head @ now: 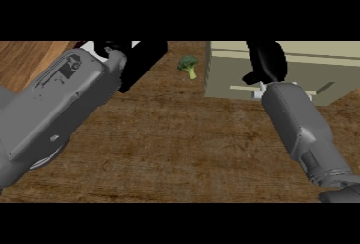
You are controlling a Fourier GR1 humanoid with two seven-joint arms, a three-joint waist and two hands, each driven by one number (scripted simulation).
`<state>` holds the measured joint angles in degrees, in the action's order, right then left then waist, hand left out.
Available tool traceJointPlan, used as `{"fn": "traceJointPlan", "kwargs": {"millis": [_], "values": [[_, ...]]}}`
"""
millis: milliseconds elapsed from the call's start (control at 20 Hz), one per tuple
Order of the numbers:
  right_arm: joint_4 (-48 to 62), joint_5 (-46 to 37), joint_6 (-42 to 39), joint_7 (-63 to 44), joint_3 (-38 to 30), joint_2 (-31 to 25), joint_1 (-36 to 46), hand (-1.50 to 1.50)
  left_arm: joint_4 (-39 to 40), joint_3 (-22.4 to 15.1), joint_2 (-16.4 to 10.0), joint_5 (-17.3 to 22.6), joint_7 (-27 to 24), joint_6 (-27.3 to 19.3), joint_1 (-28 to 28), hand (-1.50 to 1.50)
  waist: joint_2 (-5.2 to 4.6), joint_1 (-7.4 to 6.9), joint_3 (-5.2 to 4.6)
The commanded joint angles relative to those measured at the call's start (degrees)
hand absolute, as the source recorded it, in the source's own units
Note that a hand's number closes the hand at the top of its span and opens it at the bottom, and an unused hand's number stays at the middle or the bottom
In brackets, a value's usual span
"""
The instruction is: Pick up the can, place it into the drawer and close the drawer
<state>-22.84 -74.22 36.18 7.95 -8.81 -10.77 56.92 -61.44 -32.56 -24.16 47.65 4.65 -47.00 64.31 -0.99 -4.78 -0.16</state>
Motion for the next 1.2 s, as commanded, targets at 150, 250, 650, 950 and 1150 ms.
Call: {"fn": "traceJointPlan", "kwargs": {"millis": [150,250,650,950,1150], "values": [[6.89,-0.15,3.26,-0.86,-2.08,-1.24,6.47,-1.50,-3.05,0.38,-2.22,-1.11,2.49,0.01,-0.84,-1.50,-0.72,-0.71,0.29],[7.91,-1.03,2.36,-2.13,-1.87,-2.59,8.57,-1.50,-4.14,1.04,-3.49,-0.85,2.86,1.20,-1.19,-1.50,-0.82,-1.15,0.26],[10.55,-0.21,-0.27,-1.92,-3.34,-4.77,13.28,-1.50,-5.77,1.18,-4.42,-1.63,4.49,0.65,-1.42,-1.50,-1.47,-2.09,0.31],[10.50,12.69,-6.81,8.03,-14.18,-0.14,14.53,-1.50,-8.55,0.36,-3.41,-2.39,4.89,-0.96,-1.68,-1.50,-0.91,-2.01,0.57],[11.21,20.30,-12.43,11.70,-21.48,0.71,15.30,-1.50,-8.42,0.35,-4.10,-2.56,5.30,-0.68,-2.24,-1.50,-0.88,-1.71,0.61]]}}
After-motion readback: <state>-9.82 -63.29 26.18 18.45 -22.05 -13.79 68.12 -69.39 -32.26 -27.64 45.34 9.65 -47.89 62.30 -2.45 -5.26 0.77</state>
